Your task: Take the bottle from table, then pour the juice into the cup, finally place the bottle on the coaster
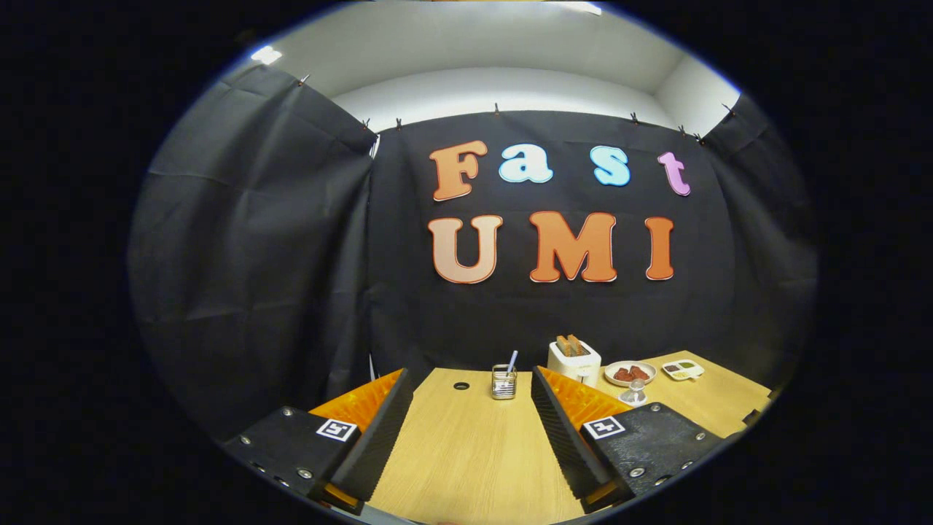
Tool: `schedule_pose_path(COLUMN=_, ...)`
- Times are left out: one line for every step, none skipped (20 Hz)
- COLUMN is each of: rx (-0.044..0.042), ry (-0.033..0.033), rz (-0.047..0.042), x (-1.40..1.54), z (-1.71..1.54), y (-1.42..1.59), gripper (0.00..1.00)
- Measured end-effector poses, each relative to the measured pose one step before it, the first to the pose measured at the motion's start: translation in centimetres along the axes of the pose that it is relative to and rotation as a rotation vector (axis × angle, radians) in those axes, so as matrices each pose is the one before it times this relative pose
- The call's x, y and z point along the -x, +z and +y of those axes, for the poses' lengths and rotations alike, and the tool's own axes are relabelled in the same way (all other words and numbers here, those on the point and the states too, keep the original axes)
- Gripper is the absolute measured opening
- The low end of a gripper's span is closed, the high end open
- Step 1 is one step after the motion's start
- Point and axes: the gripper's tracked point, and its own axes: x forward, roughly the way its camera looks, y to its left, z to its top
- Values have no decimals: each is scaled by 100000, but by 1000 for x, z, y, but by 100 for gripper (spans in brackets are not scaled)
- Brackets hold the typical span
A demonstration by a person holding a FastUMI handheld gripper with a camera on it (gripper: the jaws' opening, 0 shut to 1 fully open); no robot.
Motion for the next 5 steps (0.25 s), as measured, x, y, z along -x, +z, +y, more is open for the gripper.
schedule_pose_path(rx=194, ry=-473, rz=-491, x=75, z=-118, y=55, gripper=97)
schedule_pose_path(rx=678, ry=-704, rz=-531, x=176, z=-149, y=98, gripper=97)
schedule_pose_path(rx=509, ry=-770, rz=-315, x=70, z=-87, y=-99, gripper=97)
schedule_pose_path(rx=84, ry=-172, rz=-86, x=-147, z=17, y=-132, gripper=97)
schedule_pose_path(rx=-27, ry=251, rz=28, x=-60, z=109, y=-136, gripper=97)
